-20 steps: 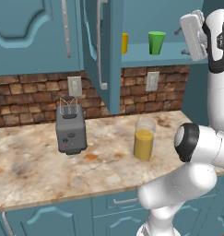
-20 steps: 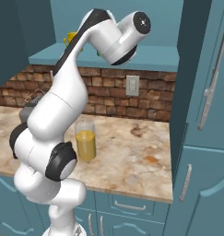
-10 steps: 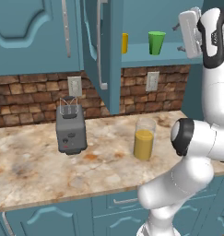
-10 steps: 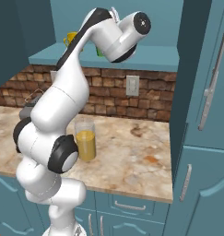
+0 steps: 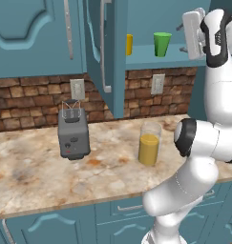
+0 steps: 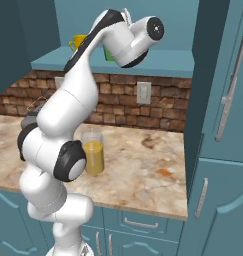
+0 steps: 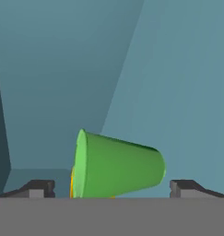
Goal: There is a tray on the dining counter. Grab the cup, mug, and pitcher and place them on the tray. The pitcher may be placed next to the tray if it cannot fit the tray.
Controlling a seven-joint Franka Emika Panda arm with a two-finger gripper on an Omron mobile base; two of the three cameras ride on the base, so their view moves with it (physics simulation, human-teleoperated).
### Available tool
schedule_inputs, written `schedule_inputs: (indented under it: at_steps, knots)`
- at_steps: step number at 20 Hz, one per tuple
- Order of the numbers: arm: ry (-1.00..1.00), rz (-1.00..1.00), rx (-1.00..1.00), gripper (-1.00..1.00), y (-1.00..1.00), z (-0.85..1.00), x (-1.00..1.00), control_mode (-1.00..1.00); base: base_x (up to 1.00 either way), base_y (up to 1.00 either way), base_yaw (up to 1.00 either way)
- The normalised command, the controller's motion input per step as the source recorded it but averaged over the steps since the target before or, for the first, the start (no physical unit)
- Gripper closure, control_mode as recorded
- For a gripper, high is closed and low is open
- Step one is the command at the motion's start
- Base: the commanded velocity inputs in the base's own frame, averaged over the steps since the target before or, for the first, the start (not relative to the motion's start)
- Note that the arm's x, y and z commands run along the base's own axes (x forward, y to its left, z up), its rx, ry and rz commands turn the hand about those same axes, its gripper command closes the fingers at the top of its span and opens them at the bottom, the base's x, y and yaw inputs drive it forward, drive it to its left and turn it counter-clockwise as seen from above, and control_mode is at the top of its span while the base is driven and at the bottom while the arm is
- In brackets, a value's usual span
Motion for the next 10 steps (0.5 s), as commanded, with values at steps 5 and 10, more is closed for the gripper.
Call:
schedule_inputs:
  at_steps: [5, 10]
  knots:
    - [0.0, 0.0, 0.02, -1.0, 0.17, 0.0, 0.02, -1.0, 0.0, 0.0, 0.0]
    - [0.0, 0.0, 0.0, -1.0, 0.25, 0.0, 0.0, -1.0, 0.0, 0.0, 0.0]
